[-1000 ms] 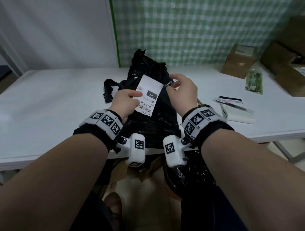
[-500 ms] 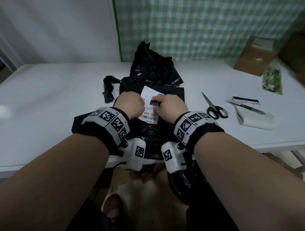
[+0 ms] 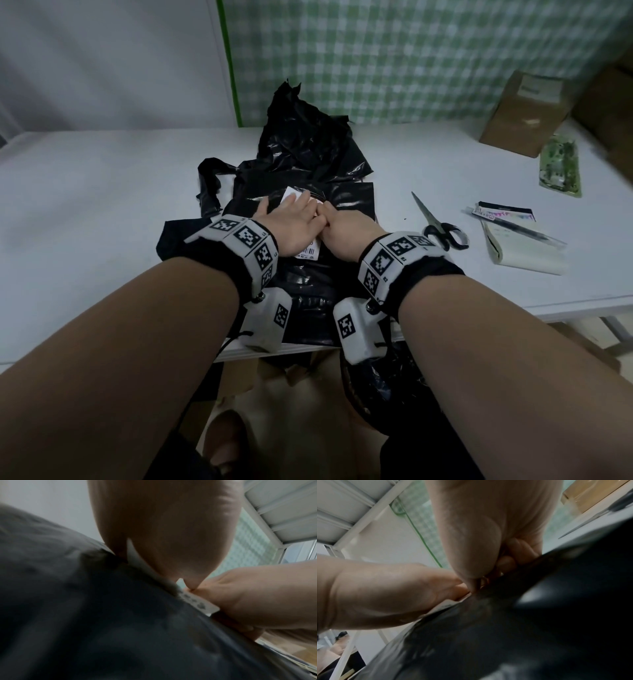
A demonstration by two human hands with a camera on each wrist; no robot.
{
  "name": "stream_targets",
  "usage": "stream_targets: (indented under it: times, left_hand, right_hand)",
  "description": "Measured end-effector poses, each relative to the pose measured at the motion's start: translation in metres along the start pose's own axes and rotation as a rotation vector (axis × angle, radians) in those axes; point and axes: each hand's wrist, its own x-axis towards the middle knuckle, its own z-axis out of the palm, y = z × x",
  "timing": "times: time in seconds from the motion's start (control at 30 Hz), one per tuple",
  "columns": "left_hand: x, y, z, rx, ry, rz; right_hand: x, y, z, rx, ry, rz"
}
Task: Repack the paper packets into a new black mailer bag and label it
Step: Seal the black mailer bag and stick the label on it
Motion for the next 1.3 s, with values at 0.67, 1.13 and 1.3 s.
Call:
stream_targets:
  times: [0.67, 1.13, 1.3]
  left_hand:
    - [-0.026, 0.016, 0.024, 0.009, -0.047, -0.049]
    - [-0.076, 0.002, 0.041, -0.012, -0.133, -0.201]
    - [-0.093, 0.002, 0.047, 0.015, -0.147, -0.212]
  right_hand:
    - [-0.036, 0.009, -0.004, 0.075, -0.092, 0.082]
    - [-0.065, 0.002, -0.004, -0.007, -0.137, 0.131]
    - [-0.081, -0.002, 0.0, -0.02, -0.165, 0.143]
